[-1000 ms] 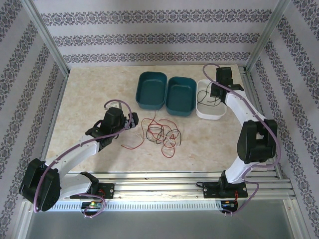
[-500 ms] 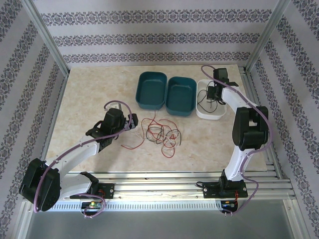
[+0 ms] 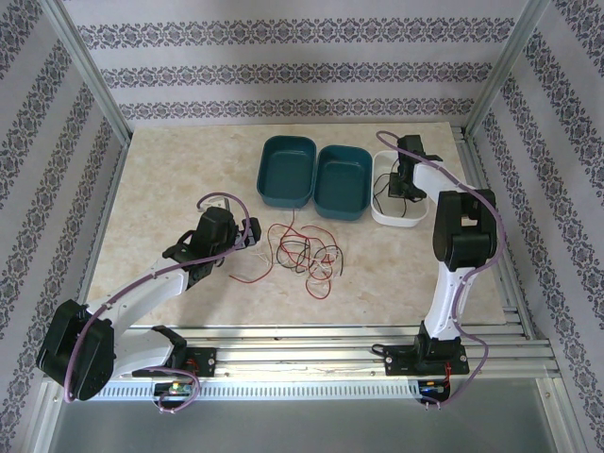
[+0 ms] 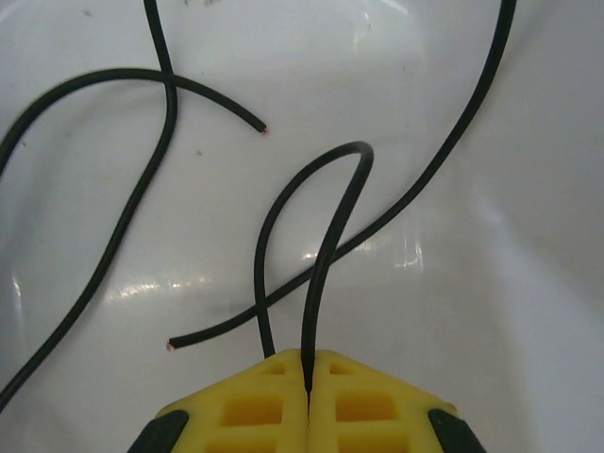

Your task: Untangle the cables

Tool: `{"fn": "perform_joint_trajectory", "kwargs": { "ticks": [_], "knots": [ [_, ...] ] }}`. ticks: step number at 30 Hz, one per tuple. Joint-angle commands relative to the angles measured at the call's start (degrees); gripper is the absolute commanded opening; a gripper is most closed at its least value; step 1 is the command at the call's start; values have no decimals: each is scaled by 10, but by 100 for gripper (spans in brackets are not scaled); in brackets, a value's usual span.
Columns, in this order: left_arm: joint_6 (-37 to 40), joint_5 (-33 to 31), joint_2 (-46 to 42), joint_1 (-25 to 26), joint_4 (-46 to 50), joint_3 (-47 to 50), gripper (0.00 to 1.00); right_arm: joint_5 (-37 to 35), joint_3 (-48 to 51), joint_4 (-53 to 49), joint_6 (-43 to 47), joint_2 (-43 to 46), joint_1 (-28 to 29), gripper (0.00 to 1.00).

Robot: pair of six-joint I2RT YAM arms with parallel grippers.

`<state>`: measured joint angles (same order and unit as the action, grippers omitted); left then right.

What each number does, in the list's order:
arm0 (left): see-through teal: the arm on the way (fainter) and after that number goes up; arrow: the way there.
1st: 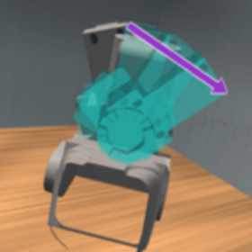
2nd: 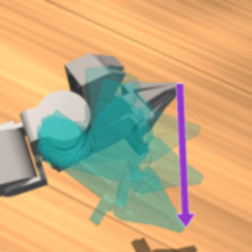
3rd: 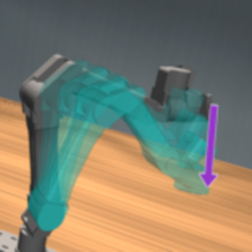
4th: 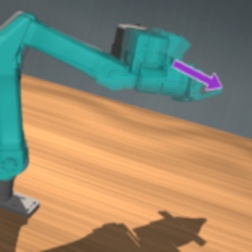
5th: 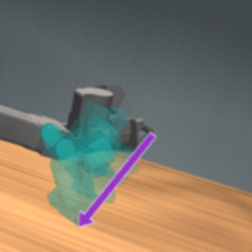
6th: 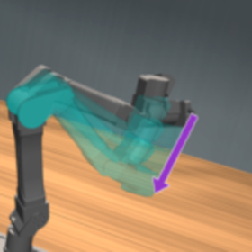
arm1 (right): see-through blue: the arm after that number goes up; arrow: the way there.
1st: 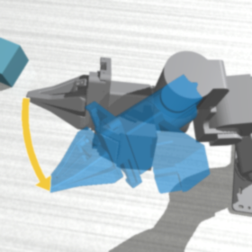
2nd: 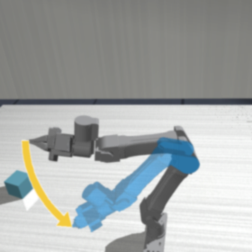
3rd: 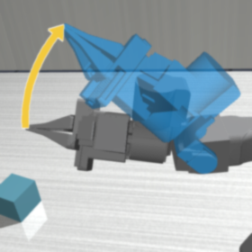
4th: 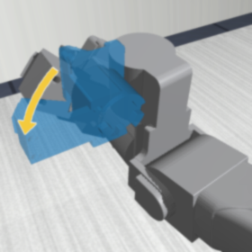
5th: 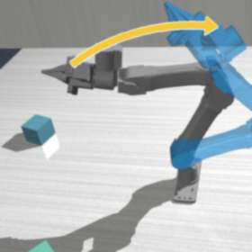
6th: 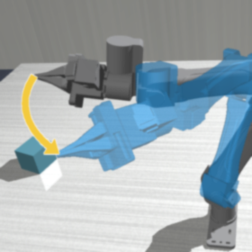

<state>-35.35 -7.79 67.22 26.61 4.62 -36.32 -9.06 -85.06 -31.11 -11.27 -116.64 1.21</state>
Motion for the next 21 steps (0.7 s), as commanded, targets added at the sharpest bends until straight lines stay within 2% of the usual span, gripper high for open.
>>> {"fn": "perform_joint_trajectory", "kwargs": {
  "ticks": [1,3,16,21],
  "knots": [
    [0,-10,-7,-6,8,6,99,24,-20,-25,-9,-7,-7,0],
    [0,-9,-7,-5,7,5,99,31,-24,-33,-8,-2,-6,3],
    [5,-10,-4,-5,6,3,99,17,-12,-64,-12,110,-6,42],
    [7,-10,-7,-6,5,6,99,2,3,-70,-18,144,-6,47]
  ]
}}
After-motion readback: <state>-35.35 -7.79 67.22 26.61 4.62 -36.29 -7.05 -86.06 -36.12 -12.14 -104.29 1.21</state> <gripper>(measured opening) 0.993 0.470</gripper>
